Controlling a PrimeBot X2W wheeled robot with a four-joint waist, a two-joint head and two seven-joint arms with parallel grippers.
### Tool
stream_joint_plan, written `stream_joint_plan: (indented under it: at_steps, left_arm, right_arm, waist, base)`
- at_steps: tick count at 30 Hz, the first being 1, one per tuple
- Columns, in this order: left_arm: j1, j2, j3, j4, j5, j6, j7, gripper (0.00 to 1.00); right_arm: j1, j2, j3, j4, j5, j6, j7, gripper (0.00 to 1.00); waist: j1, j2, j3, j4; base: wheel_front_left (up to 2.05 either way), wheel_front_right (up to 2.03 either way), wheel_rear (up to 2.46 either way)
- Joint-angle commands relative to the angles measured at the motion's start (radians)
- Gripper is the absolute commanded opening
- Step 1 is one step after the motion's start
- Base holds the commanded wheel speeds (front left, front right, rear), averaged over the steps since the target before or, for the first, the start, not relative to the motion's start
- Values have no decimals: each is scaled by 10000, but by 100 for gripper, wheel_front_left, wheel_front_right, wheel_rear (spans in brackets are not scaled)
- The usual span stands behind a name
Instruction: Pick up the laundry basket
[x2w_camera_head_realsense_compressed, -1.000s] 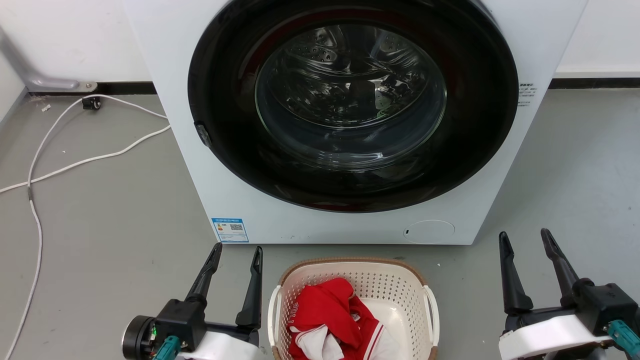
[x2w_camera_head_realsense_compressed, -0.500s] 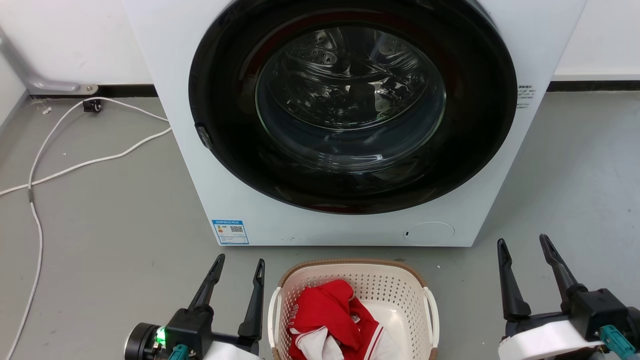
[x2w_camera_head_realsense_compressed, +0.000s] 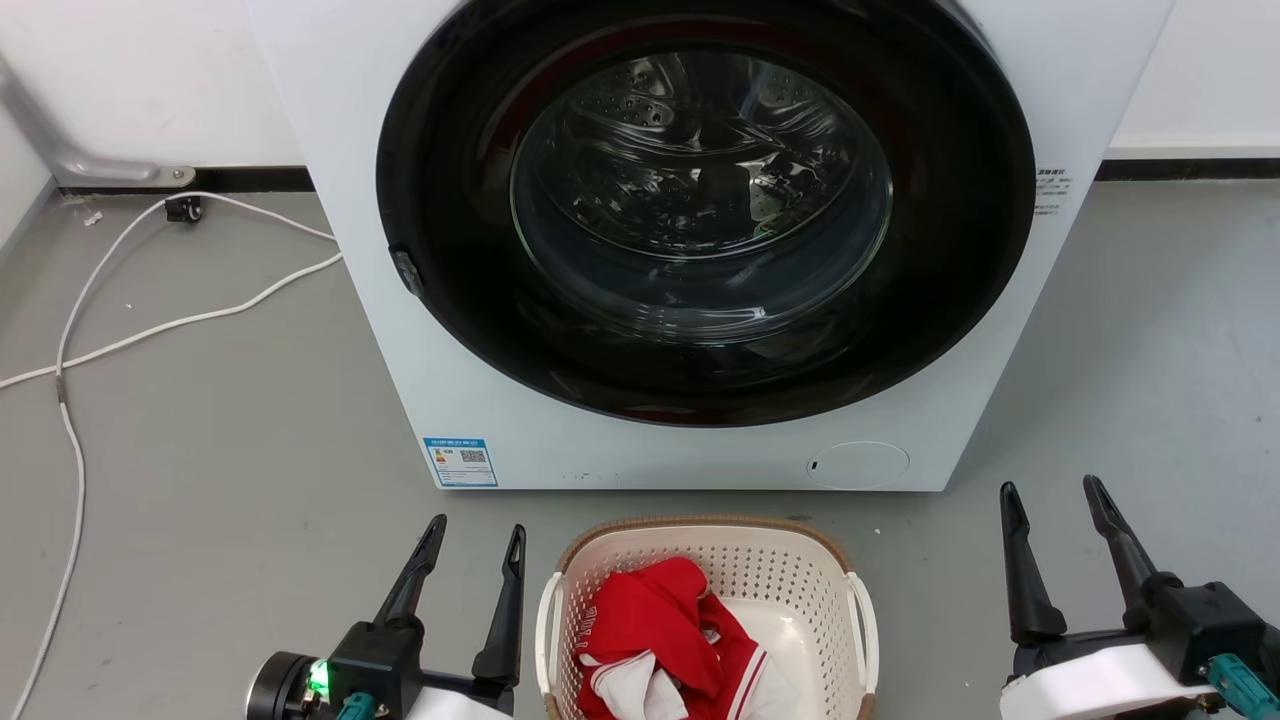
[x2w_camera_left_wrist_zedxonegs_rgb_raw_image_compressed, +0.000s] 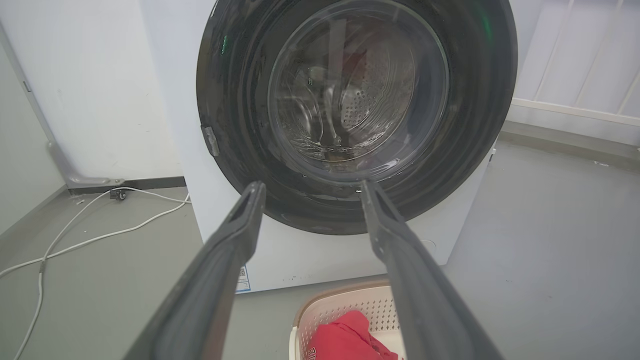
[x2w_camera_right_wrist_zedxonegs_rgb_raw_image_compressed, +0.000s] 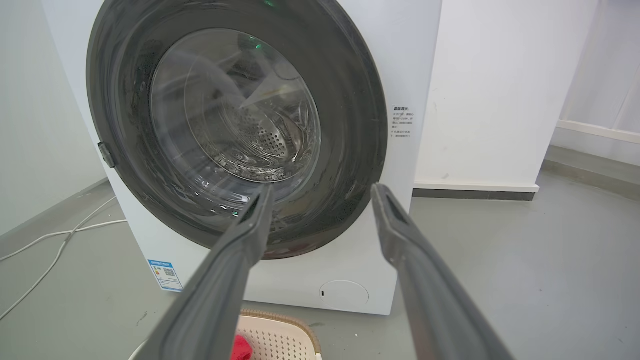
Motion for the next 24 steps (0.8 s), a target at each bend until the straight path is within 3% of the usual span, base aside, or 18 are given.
stream_joint_plan:
  at_steps: [1,17,24]
  left_arm:
    - [4,-19,28,10,69,-32,-28,100]
    - [-56,-52,80,112,86,-132,-28,100]
    - [-642,-54,288,265,72,-184,-26,100]
  right_arm:
    - [-17,-16,-4,29,35,-3,-42,100]
    - [-142,-16,29,113,139,-3,-70,100]
    - [-692,-16,149,34,-1,-3,20,100]
  waist:
    - [0,0,21,-10]
    - [0,0,203,-14]
    - [0,0,1373,-153]
  base:
    - [0,0,0]
    - [0,0,0]
    - [0,0,0]
